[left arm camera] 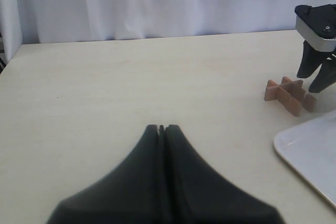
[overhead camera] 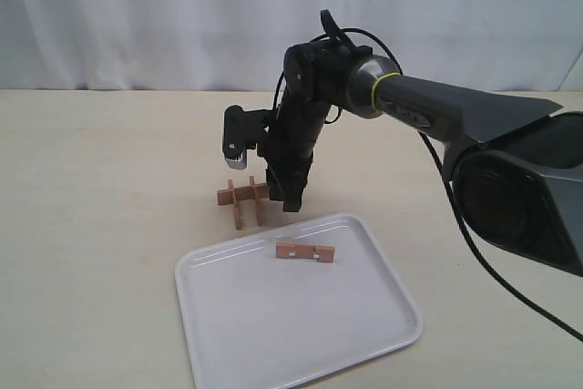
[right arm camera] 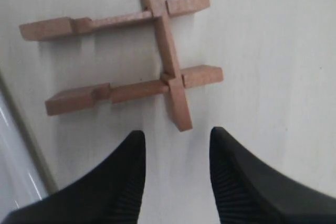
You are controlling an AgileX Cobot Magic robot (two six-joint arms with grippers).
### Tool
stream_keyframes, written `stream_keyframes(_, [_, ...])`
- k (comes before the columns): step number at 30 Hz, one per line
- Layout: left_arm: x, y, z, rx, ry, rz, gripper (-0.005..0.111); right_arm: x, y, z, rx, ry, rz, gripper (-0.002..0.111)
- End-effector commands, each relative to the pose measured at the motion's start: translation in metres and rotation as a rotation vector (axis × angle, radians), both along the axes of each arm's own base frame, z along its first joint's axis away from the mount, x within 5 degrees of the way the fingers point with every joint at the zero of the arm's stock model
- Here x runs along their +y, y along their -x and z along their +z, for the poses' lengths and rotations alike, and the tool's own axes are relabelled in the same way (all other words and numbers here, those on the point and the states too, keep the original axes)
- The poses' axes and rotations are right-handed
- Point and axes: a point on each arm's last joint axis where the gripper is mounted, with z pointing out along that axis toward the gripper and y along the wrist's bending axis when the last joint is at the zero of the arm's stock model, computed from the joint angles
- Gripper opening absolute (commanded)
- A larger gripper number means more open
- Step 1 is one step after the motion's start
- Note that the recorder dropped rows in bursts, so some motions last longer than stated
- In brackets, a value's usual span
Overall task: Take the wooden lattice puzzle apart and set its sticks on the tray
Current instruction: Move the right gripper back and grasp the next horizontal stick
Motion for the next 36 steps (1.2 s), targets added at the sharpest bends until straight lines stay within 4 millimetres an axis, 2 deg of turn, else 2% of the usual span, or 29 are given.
stream_keyframes(1, [0.0,0.0,0.001,-0.013,0.003,-0.006,0.0,0.003,-0.001,0.0,-0.016,-0.055,-0.008,0.038])
stream_keyframes(5, [0.0,0.0,0.001,-0.013,0.003,-0.006,0.0,0.004,-0.002,0.0,-0.018,-0.067,-0.012,0.038])
stream_keyframes(10, [0.0,0.0,0.001,-0.013,0.003,-0.006,0.0,0.004,-0.001,-0.01,0.01,-0.053,-0.011,0.037])
stream_keyframes(12, [0.0,0.0,0.001,-0.013,0.003,-0.006,0.0,0.004,-0.001,-0.01,0.011,-0.052,-0.011,0.025])
stream_keyframes(14, [0.0,0.0,0.001,-0.013,0.003,-0.006,0.0,0.003,0.0,-0.01,0.017,-0.049,-0.01,0.007])
stream_keyframes(15, [0.0,0.0,0.001,-0.013,0.003,-0.006,0.0,0.003,0.001,-0.011,0.031,-0.043,-0.011,0.004])
stream_keyframes(31, [0.0,0.0,0.001,-0.013,0.003,-0.006,0.0,0.0,0.005,-0.009,0.069,-0.015,-0.007,0.004])
stream_keyframes(36, [0.0,0.0,0.001,-0.013,0.003,-0.006,0.0,0.0,0.005,0.002,0.049,-0.025,-0.006,0.004])
